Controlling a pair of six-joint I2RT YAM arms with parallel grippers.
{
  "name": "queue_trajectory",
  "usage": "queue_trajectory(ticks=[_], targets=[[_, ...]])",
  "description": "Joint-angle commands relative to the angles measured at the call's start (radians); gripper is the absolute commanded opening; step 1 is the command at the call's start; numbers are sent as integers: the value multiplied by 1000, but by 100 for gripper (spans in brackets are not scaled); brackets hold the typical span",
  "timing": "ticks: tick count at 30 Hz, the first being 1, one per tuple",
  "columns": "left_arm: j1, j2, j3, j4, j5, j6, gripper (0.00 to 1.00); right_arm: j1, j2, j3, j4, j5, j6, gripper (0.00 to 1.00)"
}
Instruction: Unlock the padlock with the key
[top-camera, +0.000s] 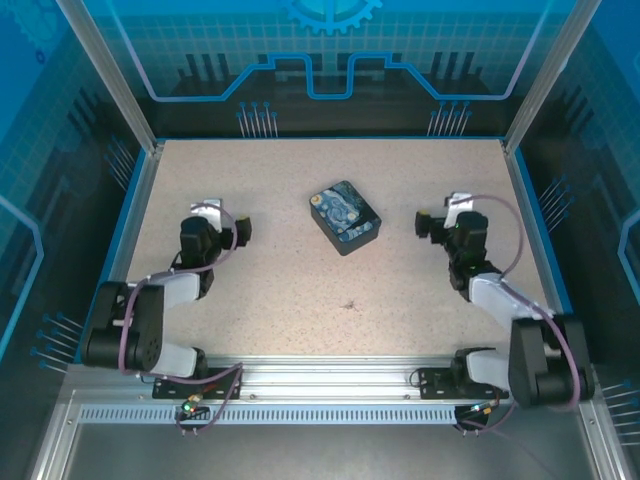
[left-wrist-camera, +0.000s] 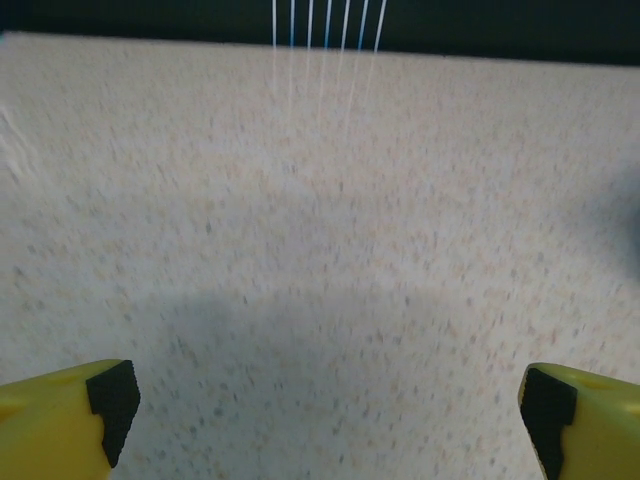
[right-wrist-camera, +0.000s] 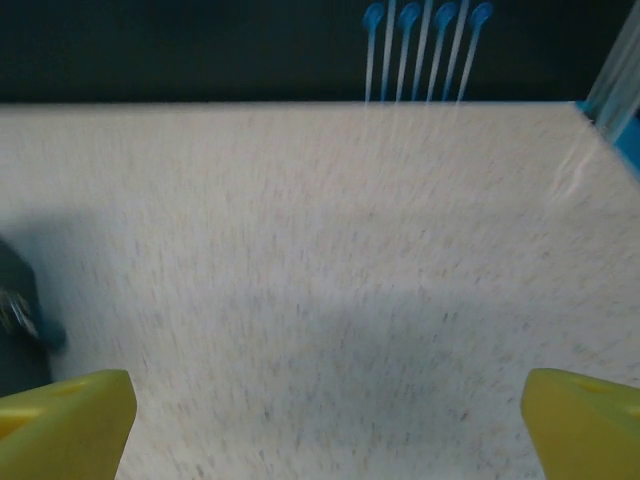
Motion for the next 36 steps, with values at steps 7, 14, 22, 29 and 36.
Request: queue_trajectory(ticks=[7,14,22,29,36], targets=[[-14,-193,190,-535,-13,-360,99,-52,-106,197,-601,-180,300,100],[-100,-195,290,-829,89,-539,99,-19,52,252,-564,-507,348,100],[-183,-186,289,-834,117,-608,99,84,380,513,-580,-556,395,96],[-208,-122,361,-859,112,-613,99,166,602,664,-632,-488,436,94],[-207,-47,440,-886,120,-580,99,315,566,595,-587,-457,454,92]])
